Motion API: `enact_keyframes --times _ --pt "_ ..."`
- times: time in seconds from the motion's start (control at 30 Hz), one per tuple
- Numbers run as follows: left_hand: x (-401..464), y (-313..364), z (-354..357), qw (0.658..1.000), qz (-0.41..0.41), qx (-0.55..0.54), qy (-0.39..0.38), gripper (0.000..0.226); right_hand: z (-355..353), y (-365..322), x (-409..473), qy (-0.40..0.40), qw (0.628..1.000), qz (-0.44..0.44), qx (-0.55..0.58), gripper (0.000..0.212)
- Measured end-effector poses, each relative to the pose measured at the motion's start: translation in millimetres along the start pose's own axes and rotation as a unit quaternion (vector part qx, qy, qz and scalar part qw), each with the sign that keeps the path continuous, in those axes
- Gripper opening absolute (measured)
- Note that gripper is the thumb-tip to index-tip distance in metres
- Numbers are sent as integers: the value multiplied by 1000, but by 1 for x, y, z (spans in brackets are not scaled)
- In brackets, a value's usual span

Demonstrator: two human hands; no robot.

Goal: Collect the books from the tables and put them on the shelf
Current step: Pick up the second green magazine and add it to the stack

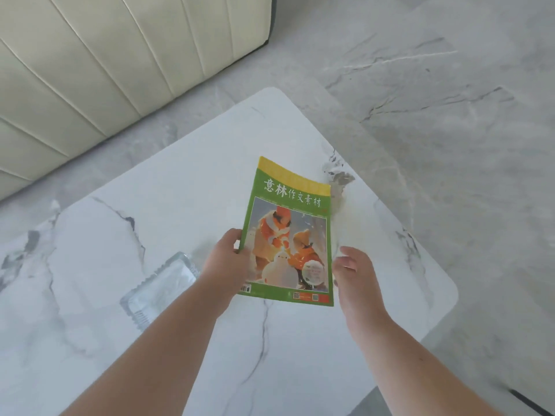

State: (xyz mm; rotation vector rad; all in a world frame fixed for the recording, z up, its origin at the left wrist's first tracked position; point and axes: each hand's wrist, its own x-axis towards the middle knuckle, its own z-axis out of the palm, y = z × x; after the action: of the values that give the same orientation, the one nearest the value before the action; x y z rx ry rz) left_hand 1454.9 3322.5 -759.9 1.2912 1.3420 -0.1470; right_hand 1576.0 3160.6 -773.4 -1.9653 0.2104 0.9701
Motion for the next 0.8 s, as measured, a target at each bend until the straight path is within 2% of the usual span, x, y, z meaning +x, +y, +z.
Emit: enact_keyframes --times 0.1,0.27,0.37,0.57,0.63,0.8 --pt "-63 -7 -52 996 23 -87 -18 20 16 -16 -52 -19 999 -36 6 34" --pt "-186 -57 -172 982 63 -166 -71 17 72 -32 -188 -139 987 -81 -21 25" --pt "-264 -108 -254 981 93 -159 -68 21 117 -20 -300 -178 981 -72 -18 25" --pt "-433 -227 -420 984 117 -129 -22 23 189 38 -548 -155 983 -100 25 15" --pt "-489 -251 -468 986 114 -123 -21 22 208 53 -624 -147 983 -101 40 9" --pt "-600 -286 -559 988 117 -104 -5 19 235 68 -761 -192 975 -108 24 4"
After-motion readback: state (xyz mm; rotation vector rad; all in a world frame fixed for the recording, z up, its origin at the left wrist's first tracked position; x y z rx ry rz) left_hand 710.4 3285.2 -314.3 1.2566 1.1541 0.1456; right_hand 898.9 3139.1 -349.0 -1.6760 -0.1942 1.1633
